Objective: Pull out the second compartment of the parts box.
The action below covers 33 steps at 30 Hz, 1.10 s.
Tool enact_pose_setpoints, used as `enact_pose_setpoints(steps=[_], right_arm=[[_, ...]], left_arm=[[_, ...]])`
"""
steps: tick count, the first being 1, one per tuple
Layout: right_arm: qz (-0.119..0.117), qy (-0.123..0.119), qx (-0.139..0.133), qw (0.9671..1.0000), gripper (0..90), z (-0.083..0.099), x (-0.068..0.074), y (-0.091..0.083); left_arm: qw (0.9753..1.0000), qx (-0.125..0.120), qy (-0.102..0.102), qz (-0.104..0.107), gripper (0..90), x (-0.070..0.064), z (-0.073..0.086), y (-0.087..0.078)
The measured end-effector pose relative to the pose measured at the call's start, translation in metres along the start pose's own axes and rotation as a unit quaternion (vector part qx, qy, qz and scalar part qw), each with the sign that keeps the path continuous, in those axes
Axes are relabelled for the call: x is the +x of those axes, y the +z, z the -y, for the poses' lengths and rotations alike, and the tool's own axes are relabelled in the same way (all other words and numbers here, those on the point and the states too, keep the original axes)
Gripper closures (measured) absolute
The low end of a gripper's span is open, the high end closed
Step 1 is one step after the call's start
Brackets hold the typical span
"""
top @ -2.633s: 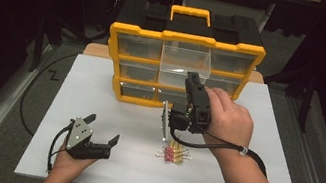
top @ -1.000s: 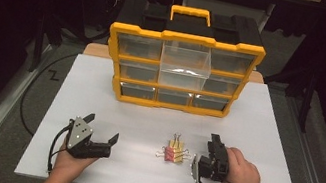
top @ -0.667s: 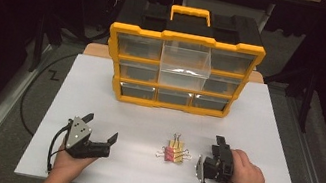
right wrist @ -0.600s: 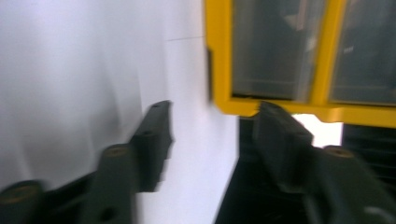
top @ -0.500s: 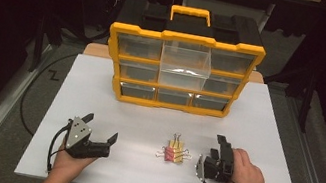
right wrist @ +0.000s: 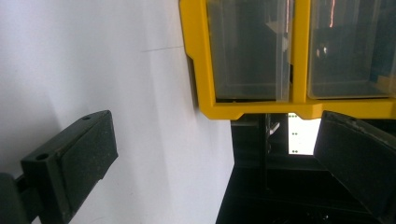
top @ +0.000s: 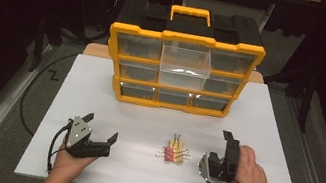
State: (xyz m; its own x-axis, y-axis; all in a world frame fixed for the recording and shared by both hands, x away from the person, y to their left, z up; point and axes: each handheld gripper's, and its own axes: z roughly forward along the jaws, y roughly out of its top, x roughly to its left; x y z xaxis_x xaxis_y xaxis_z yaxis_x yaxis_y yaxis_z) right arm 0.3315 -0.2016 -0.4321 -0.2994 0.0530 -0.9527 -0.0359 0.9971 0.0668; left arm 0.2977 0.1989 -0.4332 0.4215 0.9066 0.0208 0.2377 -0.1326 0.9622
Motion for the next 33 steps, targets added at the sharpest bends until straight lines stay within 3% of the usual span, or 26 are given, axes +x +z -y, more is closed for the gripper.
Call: enact_pose_setpoints(steps=[6,9,11,12,15,18,20,22,23,24,26,28,32,33], right_arm=[[0.005,0.016,-0.004,0.9999,0.6,-0.001,-0.002,0.002],[0.007,0.036,-0.004,0.9993,0.6,-0.001,-0.003,0.005],[0.002,0.065,-0.003,0.9979,0.7,0.0,-0.004,0.006],[0.007,0.06,-0.005,0.9981,0.7,0.0,-0.007,0.006],[0.002,0.081,-0.005,0.9967,0.7,0.002,-0.008,0.006],[-0.006,0.107,-0.007,0.9942,0.6,0.006,-0.009,0.006],[-0.025,0.152,-0.004,0.9881,0.7,0.01,-0.009,0.007],[-0.031,0.168,-0.009,0.9852,0.7,0.014,-0.011,0.008],[-0.035,0.185,-0.007,0.9821,0.7,0.016,-0.012,0.008],[-0.042,0.209,-0.007,0.9769,0.7,0.018,-0.012,0.008],[-0.057,0.263,-0.015,0.9629,0.7,0.022,-0.014,0.009],[-0.068,0.298,-0.019,0.952,0.7,0.028,-0.017,0.01],[-0.104,0.378,-0.031,0.9195,0.8,0.039,-0.02,0.012],[-0.113,0.401,-0.032,0.9083,0.8,0.041,-0.021,0.012]], left_arm=[[0.9999,0.004,0.001,-0.013,0.2,0.002,0.001,0.001],[1.0,0.007,-0.002,-0.004,0.3,0.003,0.002,0.0],[1.0,0.008,-0.002,0.001,0.2,0.003,0.001,0.0],[1.0,0.007,0.001,0.0,0.3,0.003,0.001,0.0],[1.0,-0.001,-0.002,-0.006,0.2,0.002,0.0,-0.001],[0.9999,-0.003,-0.001,-0.01,0.2,0.002,0.0,-0.002],[0.9999,-0.004,-0.007,-0.009,0.2,0.002,0.0,-0.002],[0.9999,-0.004,-0.01,-0.008,0.2,0.002,-0.001,-0.001],[0.9999,-0.002,-0.009,-0.008,0.2,0.002,-0.001,-0.001],[0.9999,-0.001,-0.011,-0.008,0.2,0.002,-0.001,0.0],[0.9999,-0.001,-0.01,-0.01,0.2,0.002,-0.001,0.001],[0.9999,0.0,-0.009,-0.011,0.2,0.002,-0.001,0.002],[0.9998,0.011,-0.014,-0.014,0.2,0.002,-0.001,0.006],[0.9997,0.013,-0.015,-0.015,0.3,0.002,-0.001,0.007]])
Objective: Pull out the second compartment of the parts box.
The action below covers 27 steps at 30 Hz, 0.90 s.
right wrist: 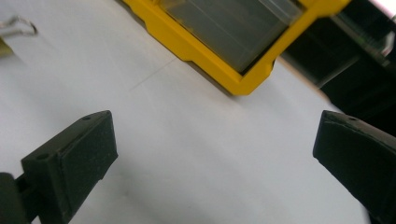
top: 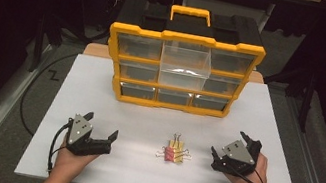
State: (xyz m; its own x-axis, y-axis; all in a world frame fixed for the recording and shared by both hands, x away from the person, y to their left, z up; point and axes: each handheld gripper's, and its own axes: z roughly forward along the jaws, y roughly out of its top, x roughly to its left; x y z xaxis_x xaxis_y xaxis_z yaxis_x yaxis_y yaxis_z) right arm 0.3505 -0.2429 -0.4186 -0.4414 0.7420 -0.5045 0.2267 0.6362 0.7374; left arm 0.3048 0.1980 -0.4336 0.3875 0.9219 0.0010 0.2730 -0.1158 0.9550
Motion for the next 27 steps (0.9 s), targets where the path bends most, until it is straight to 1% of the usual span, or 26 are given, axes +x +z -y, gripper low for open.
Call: enact_pose_setpoints(steps=[1,3,7,8,10,12,14,15,17,22,25,27], right_arm=[[-0.008,0.014,-0.002,0.9999,0.8,0.001,-0.003,0.0],[-0.025,0.048,-0.003,0.9986,0.8,0.004,-0.007,0.001],[-0.05,0.1,-0.01,0.9937,0.8,0.009,-0.015,0.001],[-0.057,0.112,-0.011,0.992,0.8,0.01,-0.018,0.001],[-0.07,0.14,-0.011,0.9876,0.8,0.012,-0.021,0.001],[-0.075,0.171,-0.011,0.9823,0.8,0.014,-0.025,0.0],[-0.083,0.196,-0.014,0.9771,0.8,0.016,-0.028,0.0],[-0.087,0.201,-0.014,0.9756,0.8,0.017,-0.029,0.0],[-0.092,0.206,-0.012,0.9741,0.8,0.018,-0.029,0.001],[-0.099,0.198,-0.01,0.9752,0.7,0.017,-0.027,0.001],[-0.101,0.191,-0.009,0.9764,0.8,0.016,-0.026,0.001],[-0.103,0.19,-0.005,0.9763,0.7,0.016,-0.026,0.002]], left_arm=[[1.0,0.001,-0.001,-0.001,0.2,0.0,0.0,0.001],[1.0,-0.002,-0.002,-0.005,0.2,0.0,-0.001,0.002],[1.0,-0.002,-0.001,-0.007,0.3,0.0,-0.002,0.004],[1.0,-0.003,-0.001,-0.008,0.2,0.0,-0.002,0.004],[1.0,-0.004,-0.002,-0.005,0.4,-0.001,-0.002,0.005],[1.0,-0.006,-0.002,-0.005,0.7,-0.001,-0.002,0.005],[1.0,-0.003,-0.001,-0.004,0.7,0.0,-0.003,0.005],[1.0,-0.003,-0.002,-0.005,0.7,0.0,-0.003,0.005],[1.0,-0.003,-0.004,-0.006,0.7,0.0,-0.003,0.006],[1.0,0.001,-0.006,-0.008,0.3,0.0,-0.003,0.006],[1.0,0.008,-0.003,-0.004,0.3,0.001,-0.003,0.006],[0.9999,0.012,-0.001,-0.002,0.3,0.001,-0.002,0.006]])
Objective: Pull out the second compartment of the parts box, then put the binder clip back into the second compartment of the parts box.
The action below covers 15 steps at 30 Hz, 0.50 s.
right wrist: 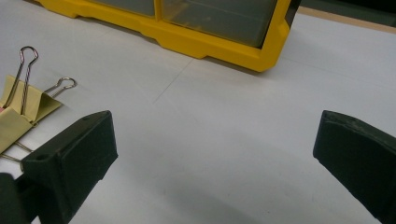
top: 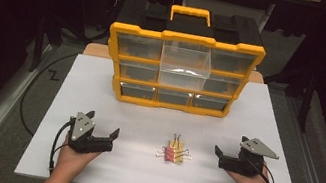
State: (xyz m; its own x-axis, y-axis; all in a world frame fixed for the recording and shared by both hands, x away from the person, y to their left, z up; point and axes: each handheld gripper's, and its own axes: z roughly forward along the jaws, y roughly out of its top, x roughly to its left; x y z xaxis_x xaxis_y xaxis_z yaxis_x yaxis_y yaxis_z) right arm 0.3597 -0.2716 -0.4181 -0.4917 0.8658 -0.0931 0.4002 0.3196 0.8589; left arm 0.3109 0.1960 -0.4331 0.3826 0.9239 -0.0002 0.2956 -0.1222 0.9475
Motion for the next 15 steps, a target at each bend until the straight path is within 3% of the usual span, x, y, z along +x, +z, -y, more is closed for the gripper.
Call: enact_pose_setpoints(steps=[10,13,15], right_arm=[[-0.006,-0.015,0.02,0.9997,0.8,0.0012,0.0021,0.0042],[-0.01,-0.017,0.024,0.9995,0.7,0.0015,0.0021,0.0049],[-0.016,-0.017,0.028,0.9993,0.8,0.0014,0.0027,0.0056]], left_arm=[[1.0,0.0,0.006,-0.001,0.3,-0.0013,0.0006,0.0002],[1.0,0.003,-0.009,-0.001,0.2,-0.0002,0.0003,0.0],[1.0,0.0,-0.008,0.0,0.3,-0.0002,0.0008,-0.0003]])
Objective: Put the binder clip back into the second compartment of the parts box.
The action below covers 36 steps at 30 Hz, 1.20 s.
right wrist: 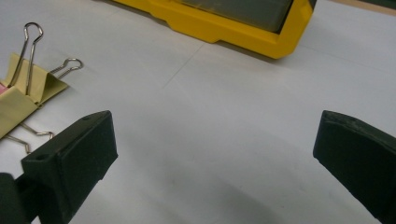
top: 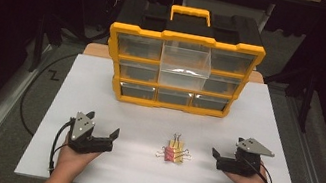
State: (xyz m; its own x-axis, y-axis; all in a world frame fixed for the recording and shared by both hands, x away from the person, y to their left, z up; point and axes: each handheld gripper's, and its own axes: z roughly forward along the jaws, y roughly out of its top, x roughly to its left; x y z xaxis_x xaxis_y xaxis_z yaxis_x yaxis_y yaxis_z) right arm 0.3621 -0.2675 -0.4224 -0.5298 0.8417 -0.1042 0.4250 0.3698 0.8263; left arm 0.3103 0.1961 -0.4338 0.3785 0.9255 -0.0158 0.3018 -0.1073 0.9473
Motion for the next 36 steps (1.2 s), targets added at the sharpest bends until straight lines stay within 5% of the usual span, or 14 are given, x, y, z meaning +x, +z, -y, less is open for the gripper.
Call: enact_pose_setpoints(steps=[12,36], right_arm=[[-0.025,-0.017,0.018,0.9994,0.7,-0.003,0.011,0.004],[-0.085,-0.029,0.0,0.9959,0.8,-0.014,0.039,0.002]], left_arm=[[1.0,-0.003,0.001,-0.001,0.2,0.001,0.0,-0.003],[0.9999,-0.003,0.009,-0.003,0.2,-0.001,-0.001,-0.005]])
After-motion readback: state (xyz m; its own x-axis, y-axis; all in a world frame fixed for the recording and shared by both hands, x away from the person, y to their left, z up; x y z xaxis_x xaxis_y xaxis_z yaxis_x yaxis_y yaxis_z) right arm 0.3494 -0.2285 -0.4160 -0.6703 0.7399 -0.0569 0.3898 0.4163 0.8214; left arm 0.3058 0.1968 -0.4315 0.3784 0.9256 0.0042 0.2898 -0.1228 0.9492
